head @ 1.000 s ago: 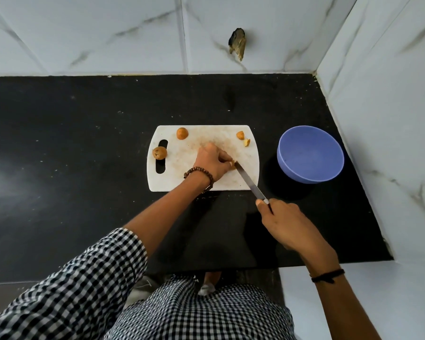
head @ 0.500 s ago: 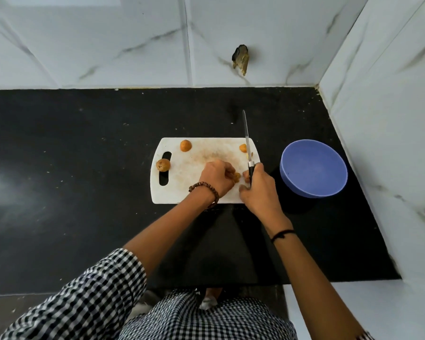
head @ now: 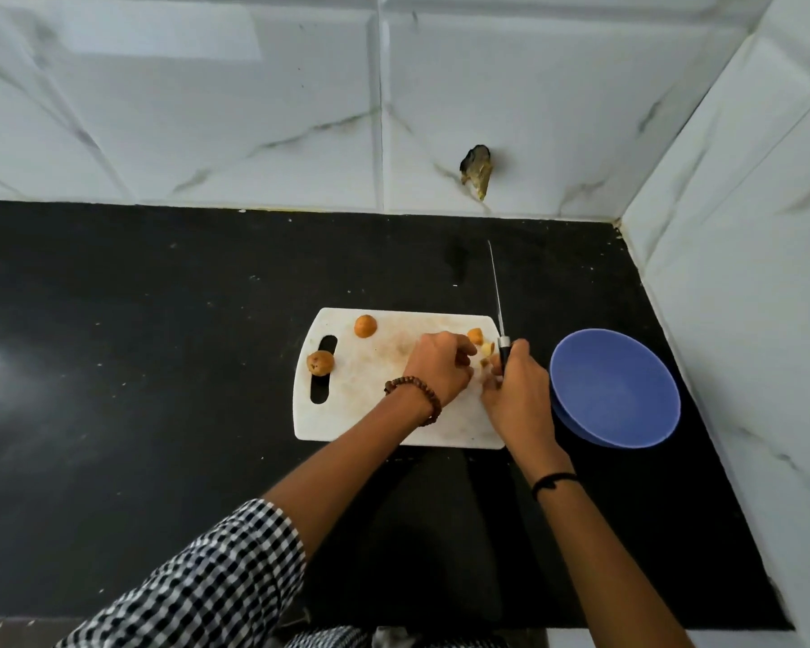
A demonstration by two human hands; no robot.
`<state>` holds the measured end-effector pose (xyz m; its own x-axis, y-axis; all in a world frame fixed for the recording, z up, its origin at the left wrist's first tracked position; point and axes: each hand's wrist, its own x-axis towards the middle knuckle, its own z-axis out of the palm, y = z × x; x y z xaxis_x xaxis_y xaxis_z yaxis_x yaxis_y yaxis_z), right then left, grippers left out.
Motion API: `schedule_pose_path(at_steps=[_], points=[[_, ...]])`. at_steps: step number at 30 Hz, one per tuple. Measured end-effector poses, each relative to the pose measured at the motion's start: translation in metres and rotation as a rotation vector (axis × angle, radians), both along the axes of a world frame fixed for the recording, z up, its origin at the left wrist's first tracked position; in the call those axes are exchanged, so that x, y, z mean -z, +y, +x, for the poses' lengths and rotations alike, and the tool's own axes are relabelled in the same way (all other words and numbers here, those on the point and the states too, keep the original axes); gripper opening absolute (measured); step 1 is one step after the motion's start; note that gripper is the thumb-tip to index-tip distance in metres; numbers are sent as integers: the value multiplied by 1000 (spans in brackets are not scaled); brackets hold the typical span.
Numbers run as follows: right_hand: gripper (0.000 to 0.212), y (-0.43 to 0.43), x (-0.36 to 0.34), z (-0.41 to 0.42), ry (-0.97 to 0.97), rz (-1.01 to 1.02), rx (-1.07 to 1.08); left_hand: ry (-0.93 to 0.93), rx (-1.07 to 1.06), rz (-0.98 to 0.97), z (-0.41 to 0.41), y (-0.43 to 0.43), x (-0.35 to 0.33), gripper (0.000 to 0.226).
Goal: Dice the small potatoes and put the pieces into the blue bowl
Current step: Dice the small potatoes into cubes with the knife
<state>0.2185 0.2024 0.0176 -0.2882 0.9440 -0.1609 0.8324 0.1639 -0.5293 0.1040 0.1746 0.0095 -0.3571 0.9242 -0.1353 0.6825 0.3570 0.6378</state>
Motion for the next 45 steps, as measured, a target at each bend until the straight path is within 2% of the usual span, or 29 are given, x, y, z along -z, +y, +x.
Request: schedule_pose_path(at_steps=[4,6,10,13,17,19,24,29,33,45], points=[[32,-8,1,-1,17,14,-5,322,63,46,-27,-21,-4,25],[34,-14,3,-3,34,13,-24,390,103,15,-38,-33,-2,29],[41,-24,6,-9,67,-24,-61,327,155,-38,-47,-49,7,28],[43,-31,11,-12,86,-50,-67,257,150,-4,-52,-52,10,25],[51,-39,11,-12,95,-71,-76,264,119,11,-54,-55,9,22],[50,-41,9,-10,101,-78,-82,252,96,20,-54,-56,9,21],[27,-49,10,-5,148,-138,-76,225,27,12,-49,-55,10,19],[41,-64,12,-2,239,-293,-48,190,-59,18,-43,-55,16,19],[47,-75,14,0,212,-297,-65,192,-78,16,-43,-55,18,20],[45,-78,13,5,111,-263,-137,277,-38,21,-43,-54,15,21]])
